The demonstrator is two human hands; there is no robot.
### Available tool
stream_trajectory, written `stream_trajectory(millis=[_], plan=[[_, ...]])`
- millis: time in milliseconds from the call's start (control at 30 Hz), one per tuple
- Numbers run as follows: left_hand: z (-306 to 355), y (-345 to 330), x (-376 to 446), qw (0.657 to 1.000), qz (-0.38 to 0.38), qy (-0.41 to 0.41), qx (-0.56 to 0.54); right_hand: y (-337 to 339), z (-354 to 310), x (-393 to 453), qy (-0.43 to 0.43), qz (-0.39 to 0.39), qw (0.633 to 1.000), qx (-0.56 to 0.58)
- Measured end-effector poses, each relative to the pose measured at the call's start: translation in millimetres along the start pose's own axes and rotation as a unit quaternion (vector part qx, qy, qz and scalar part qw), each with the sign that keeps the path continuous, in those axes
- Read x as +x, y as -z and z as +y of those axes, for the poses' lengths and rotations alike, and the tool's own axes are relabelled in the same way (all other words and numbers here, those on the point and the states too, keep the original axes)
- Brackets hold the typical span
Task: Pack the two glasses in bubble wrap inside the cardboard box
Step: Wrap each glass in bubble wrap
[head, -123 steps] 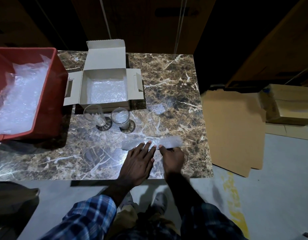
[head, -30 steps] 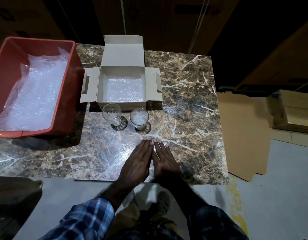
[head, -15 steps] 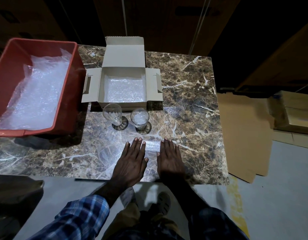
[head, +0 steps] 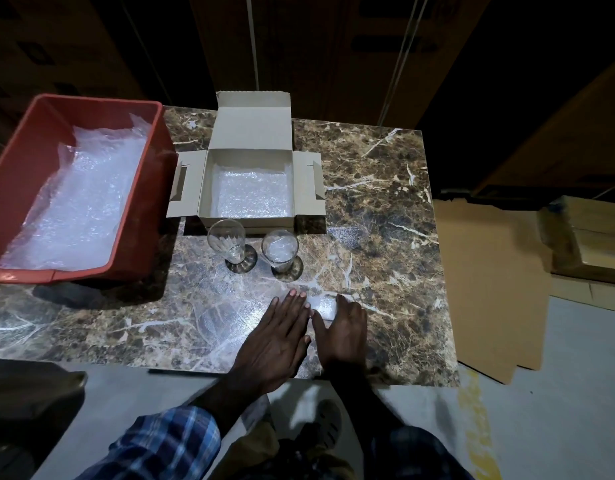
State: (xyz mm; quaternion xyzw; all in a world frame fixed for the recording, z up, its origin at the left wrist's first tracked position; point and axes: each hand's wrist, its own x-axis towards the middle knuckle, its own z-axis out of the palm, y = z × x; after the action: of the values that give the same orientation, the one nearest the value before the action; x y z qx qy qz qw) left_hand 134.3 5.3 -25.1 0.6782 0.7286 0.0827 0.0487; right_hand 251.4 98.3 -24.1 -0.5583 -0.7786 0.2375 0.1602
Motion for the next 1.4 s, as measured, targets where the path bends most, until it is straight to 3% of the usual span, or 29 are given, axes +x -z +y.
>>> stream_trajectory(millis=[133,333,467,600,767,967,1233,1400], plan=[[-1.7,-6.0,-5.4,0.999,-0.022,0.018,-0.025,6.5,-11.0,3.9,-0.08,-0.043,0.993,0.073],[-8.5,-4.4,-10.8,0.999,-0.034,0.022,-0.015,13.7,-22.1,15.7,-0.208,-0.07,0.972,0.079],[-13.3,-2.9,-13.8,0.999,-0.034,0.016,-0.007,17.3,-23.4,15.3,-0.217,-0.061,0.968,0.106],[-13.2,-3.8,-14.4,0.999,-0.029,0.016,-0.007,17.0,-28.4,11.5,-0.189,-0.036,0.972,0.134],[-9.6,-3.4,-14.9,0.999,-0.035,0.032,-0.011,9.0,-33.7,-1.1,-0.067,-0.012,0.979,0.194],[-17.4,0.1,-18.0,0.998,-0.036,0.04,-0.04,-2.2,-36.5,-12.1,0.032,-0.04,0.981,0.188],[-21.2,3.3,-12.5,0.962,-0.037,0.117,-0.243,-13.0,-24.2,-11.5,0.117,-0.023,0.986,0.118],[-25.5,5.6,-10.8,0.951,-0.027,0.123,-0.284,-21.7,-21.1,-6.8,0.14,-0.014,0.986,0.091]])
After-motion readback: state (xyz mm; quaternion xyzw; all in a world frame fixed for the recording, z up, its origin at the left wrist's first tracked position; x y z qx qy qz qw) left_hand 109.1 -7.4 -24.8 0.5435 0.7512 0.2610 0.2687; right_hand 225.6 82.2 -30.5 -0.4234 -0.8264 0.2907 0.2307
